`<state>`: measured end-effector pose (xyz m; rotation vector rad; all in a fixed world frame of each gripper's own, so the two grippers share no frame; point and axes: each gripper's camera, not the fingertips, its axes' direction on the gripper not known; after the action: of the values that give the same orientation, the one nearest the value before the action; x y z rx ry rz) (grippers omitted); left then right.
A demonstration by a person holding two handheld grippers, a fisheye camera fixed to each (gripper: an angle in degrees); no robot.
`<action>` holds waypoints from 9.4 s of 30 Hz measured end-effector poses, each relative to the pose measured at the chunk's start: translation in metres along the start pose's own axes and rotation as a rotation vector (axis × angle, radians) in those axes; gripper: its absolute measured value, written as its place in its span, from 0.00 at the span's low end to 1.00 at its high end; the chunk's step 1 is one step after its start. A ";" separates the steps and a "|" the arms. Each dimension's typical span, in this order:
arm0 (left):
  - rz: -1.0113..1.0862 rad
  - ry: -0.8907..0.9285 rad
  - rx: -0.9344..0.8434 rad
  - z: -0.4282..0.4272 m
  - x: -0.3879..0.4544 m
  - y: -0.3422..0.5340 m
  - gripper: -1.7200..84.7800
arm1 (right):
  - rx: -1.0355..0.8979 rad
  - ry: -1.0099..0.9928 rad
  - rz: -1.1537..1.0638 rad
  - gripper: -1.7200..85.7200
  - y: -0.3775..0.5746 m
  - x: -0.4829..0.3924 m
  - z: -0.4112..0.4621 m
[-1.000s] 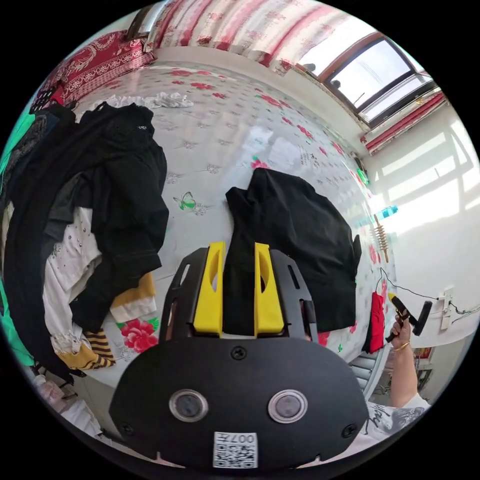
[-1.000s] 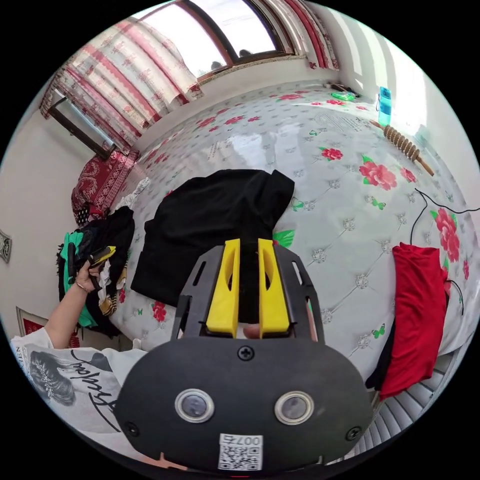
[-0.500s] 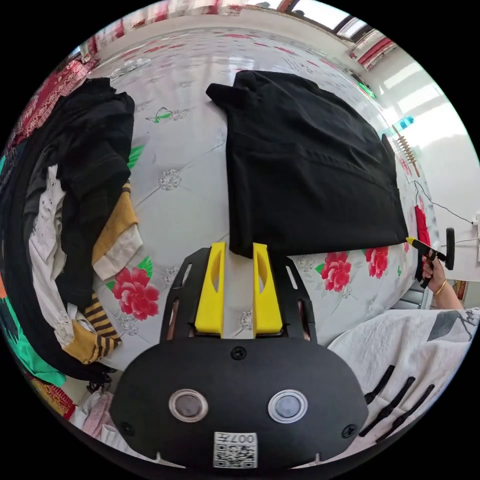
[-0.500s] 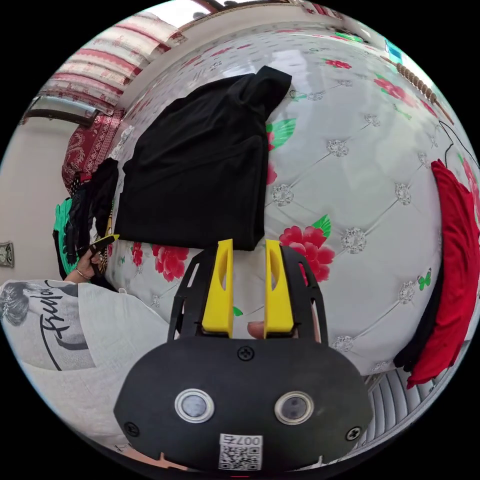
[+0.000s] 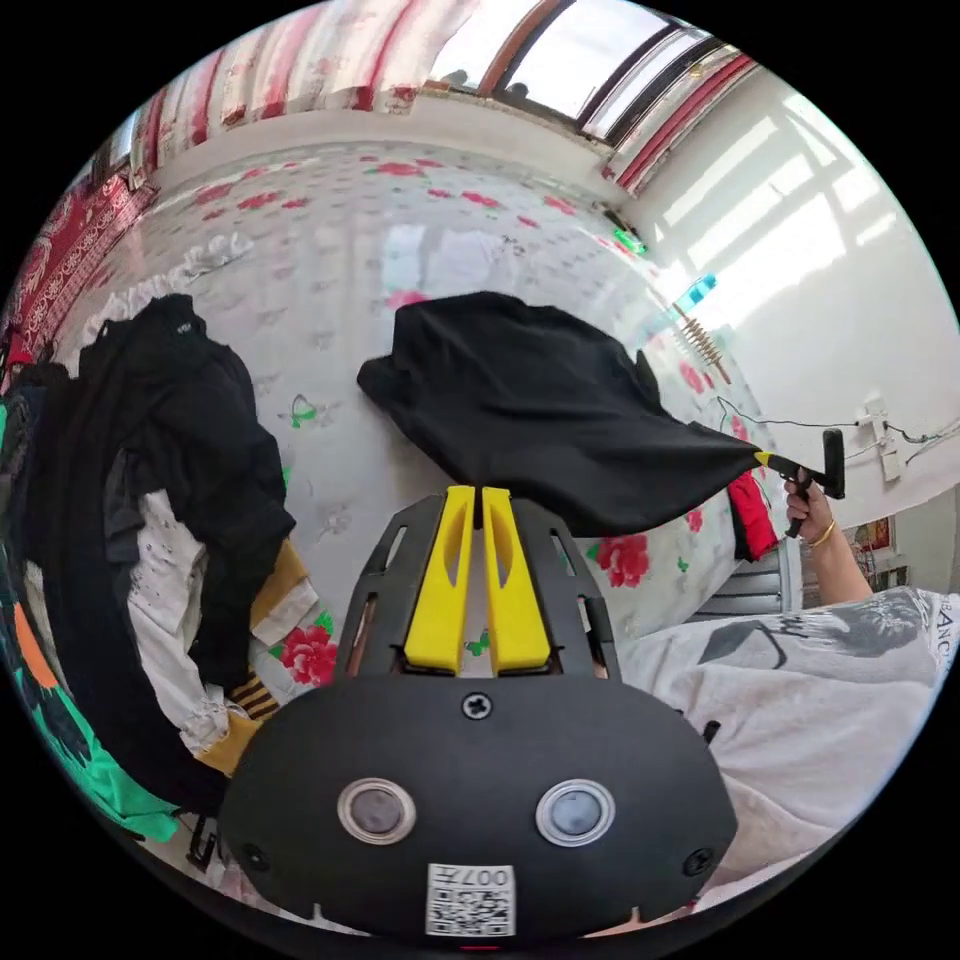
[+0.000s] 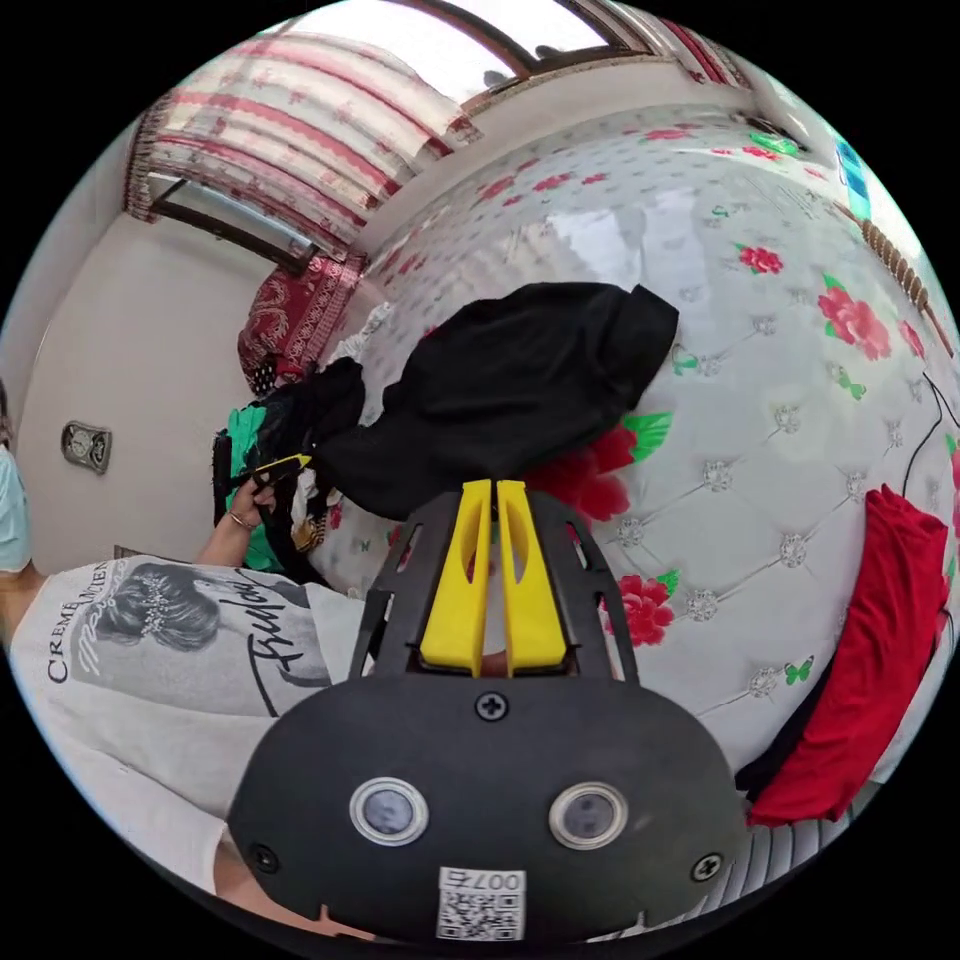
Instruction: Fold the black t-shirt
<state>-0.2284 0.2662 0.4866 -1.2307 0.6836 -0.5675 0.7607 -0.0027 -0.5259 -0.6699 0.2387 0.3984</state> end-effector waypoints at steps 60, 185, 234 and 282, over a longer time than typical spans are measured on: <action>-0.195 -0.169 -0.350 0.135 0.018 0.155 0.02 | -0.149 0.189 0.283 0.04 0.261 0.054 0.184; 0.463 -0.028 -0.283 0.414 0.305 -0.286 0.01 | -0.357 0.596 -0.658 0.03 -0.014 -0.331 0.144; 0.384 -0.197 0.167 0.229 0.114 -0.052 0.14 | -0.313 0.328 -0.366 0.02 -0.208 -0.459 0.118; 0.288 0.027 0.081 0.223 0.035 0.016 0.03 | -0.389 0.273 -0.304 0.02 -0.474 -0.450 0.356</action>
<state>-0.0402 0.3900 0.5072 -1.0280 0.8363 -0.3686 0.5920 -0.2380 0.1599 -1.1284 0.3162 0.0565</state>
